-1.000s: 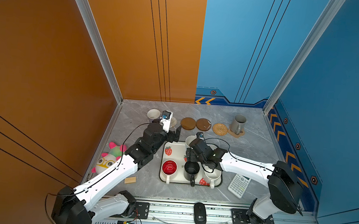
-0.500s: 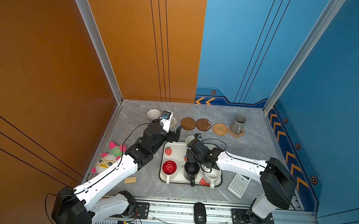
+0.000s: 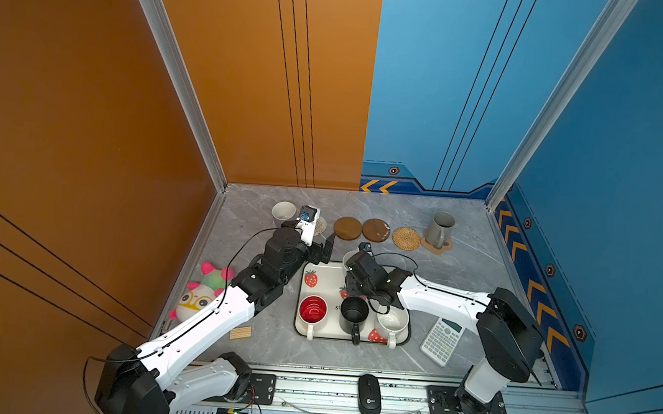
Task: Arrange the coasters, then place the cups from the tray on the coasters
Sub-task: 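Lift the white blue-handled mug off the tray with the right gripper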
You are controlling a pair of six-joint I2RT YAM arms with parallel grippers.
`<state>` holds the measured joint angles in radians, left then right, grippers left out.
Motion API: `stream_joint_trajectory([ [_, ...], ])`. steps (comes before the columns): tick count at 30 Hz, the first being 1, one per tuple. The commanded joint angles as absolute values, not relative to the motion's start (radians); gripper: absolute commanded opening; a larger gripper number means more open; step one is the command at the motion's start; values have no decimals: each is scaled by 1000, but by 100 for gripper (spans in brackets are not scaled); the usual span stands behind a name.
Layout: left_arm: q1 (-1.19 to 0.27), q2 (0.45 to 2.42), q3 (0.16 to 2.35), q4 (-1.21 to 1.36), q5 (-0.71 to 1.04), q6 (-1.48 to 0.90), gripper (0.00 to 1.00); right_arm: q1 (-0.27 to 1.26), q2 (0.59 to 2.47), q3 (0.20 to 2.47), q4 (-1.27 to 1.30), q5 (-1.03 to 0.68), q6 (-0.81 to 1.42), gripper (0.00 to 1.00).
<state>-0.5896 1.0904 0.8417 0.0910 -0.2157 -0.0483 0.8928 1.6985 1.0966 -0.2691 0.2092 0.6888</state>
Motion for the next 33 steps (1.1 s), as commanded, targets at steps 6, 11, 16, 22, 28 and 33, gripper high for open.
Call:
stream_joint_trajectory([
  [6,-594,1101,831,112,-212,-38,98,887,1736,1139,-297,208,674,50],
  [11,-592,1102,830,111,-215,-38,98,887,1744,1150,-313,221,667,46],
  [16,-592,1103,831,112,-218,-38,98,888,1746,1154,-321,227,665,40],
  [22,-591,1106,831,109,-222,-38,98,894,1747,1165,-341,244,653,30],
  [28,-591,1108,832,106,-221,-41,98,902,1747,1176,-362,266,641,8],
  [33,-590,1108,832,104,-225,-41,98,904,1746,1180,-366,274,643,0],
])
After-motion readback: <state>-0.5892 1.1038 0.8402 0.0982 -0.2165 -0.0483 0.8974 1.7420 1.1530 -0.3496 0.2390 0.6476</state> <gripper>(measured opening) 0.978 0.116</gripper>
